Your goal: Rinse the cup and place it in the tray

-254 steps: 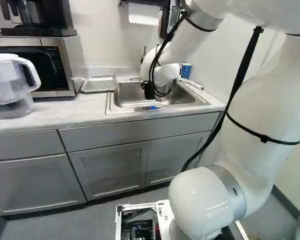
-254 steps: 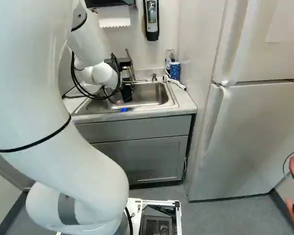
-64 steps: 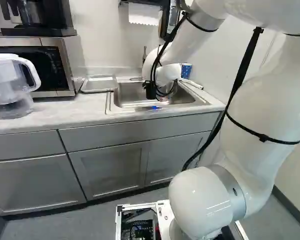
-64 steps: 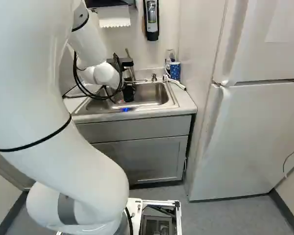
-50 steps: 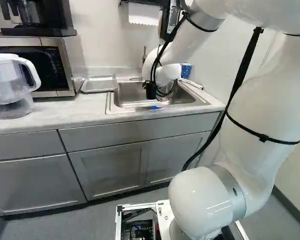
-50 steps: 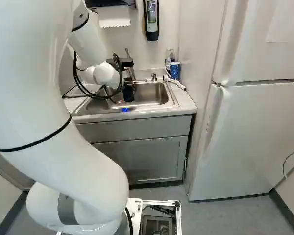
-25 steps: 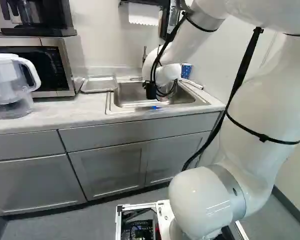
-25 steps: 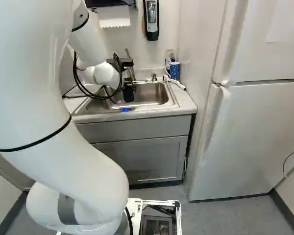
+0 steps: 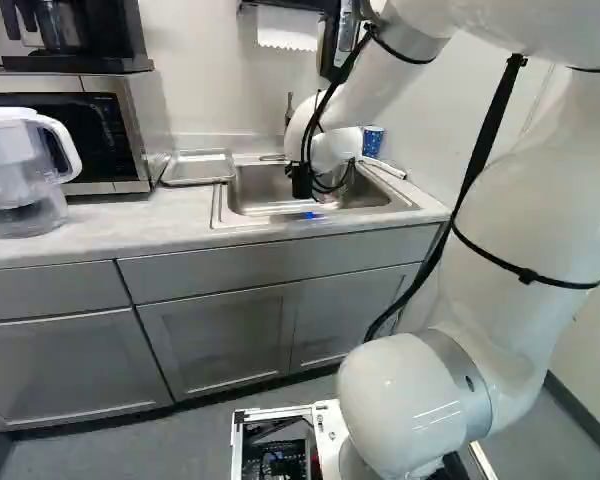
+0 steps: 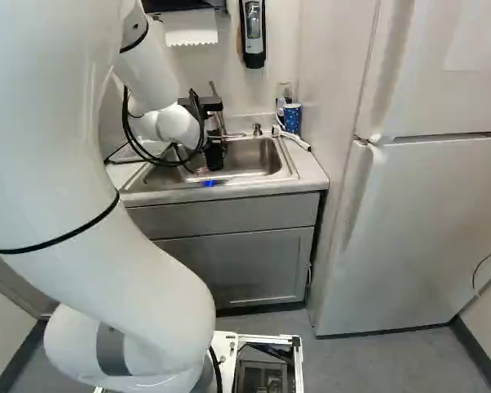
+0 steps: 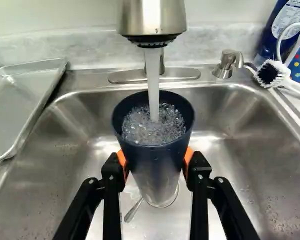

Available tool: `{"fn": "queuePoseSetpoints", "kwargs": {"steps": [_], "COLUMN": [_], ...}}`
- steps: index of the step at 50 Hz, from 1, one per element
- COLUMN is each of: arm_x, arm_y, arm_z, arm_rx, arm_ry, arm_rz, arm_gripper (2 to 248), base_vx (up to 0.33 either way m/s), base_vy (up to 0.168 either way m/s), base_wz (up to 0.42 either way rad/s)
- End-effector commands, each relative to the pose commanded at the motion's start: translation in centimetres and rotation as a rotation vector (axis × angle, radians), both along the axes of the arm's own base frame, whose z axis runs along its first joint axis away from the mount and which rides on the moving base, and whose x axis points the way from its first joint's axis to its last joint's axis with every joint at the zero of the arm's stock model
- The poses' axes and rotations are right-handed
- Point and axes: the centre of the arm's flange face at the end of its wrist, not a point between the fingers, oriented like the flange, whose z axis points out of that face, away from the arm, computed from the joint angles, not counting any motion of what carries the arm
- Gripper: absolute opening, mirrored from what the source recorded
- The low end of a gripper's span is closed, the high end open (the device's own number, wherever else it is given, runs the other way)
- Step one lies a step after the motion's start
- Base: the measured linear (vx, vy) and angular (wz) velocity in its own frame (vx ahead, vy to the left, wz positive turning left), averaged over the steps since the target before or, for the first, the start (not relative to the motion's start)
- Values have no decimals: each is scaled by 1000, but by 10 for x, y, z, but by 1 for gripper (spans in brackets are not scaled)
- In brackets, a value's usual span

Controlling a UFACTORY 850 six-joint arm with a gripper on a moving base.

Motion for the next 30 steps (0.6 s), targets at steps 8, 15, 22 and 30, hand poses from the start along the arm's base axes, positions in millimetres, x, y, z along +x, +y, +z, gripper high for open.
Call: {"fn": "queuePoseSetpoints", "kwargs": {"steps": [8,15,22,30], "arm_x": [0,0,0,-3], "arm_y": [0,0,0,8], "arm_z": [0,0,0,0], "arm_rx": [0,0,0,0], "arm_ry": [0,0,0,0], "arm_rz": [0,0,1,17], "arm_gripper": [123,123,123,123], "base_vx": [0,0,0,0], "base_vy": [0,0,0,0], "base_wz": [0,0,0,0]}}
